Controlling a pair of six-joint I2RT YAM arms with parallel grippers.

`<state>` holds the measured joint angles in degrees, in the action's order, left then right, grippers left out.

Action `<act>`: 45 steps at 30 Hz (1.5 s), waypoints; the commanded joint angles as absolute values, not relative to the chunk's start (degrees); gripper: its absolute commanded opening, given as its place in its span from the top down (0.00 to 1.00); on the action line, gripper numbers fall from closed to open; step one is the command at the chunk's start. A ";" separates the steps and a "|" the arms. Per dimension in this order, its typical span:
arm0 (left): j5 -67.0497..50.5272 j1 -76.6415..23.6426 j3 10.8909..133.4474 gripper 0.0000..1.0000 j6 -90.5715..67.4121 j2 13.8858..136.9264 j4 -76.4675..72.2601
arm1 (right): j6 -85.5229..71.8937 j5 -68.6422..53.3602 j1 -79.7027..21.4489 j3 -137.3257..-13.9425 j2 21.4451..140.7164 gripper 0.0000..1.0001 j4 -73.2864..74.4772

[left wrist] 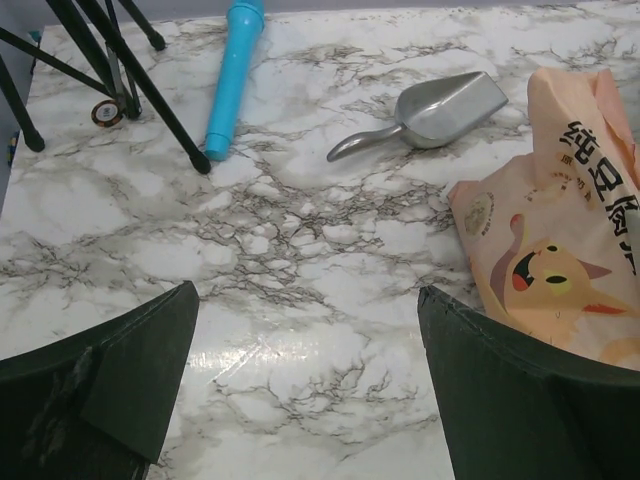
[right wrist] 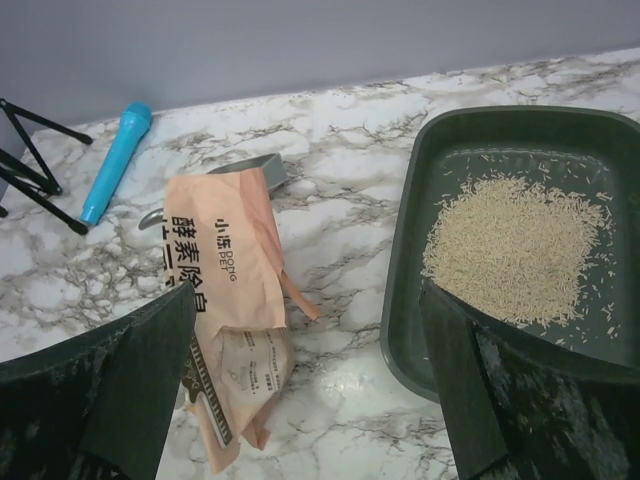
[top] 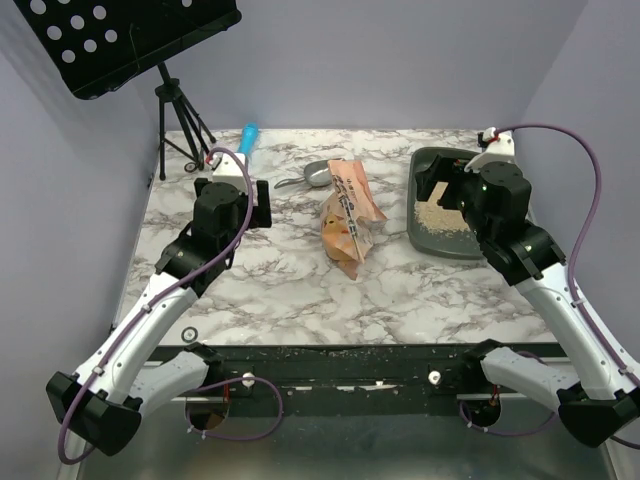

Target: Fill the litter box with clean litter

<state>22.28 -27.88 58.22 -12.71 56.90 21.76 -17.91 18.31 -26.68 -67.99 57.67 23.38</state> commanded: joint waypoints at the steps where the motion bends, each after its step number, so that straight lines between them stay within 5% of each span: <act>1: 19.87 -28.12 54.41 0.01 -12.57 52.83 18.20 | -14.52 17.67 -26.89 -69.96 57.04 0.00 24.70; 6: 18.46 -28.12 53.96 0.01 -13.18 52.91 18.45 | -10.73 16.09 -26.81 -70.57 56.86 0.00 25.48; 14: 14.59 -28.21 54.05 0.01 -14.94 53.44 18.54 | -9.31 -4.30 -27.59 -76.37 62.31 0.04 33.56; 29: 20.91 -28.21 55.37 0.01 -17.05 54.93 22.23 | -13.35 4.91 -42.53 -73.56 73.38 0.09 35.77; 33: 22.23 -28.21 55.46 0.01 -17.66 54.76 22.59 | -14.50 7.81 -45.26 -74.44 78.03 0.19 36.56; 45: 21.53 -28.21 55.37 0.01 -17.75 54.49 22.68 | -16.61 17.13 -48.69 -77.78 86.65 0.25 37.35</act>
<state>20.36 -27.90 54.19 -17.21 54.98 22.37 -15.22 12.34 -47.92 -75.09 85.12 36.60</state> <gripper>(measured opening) 0.988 0.765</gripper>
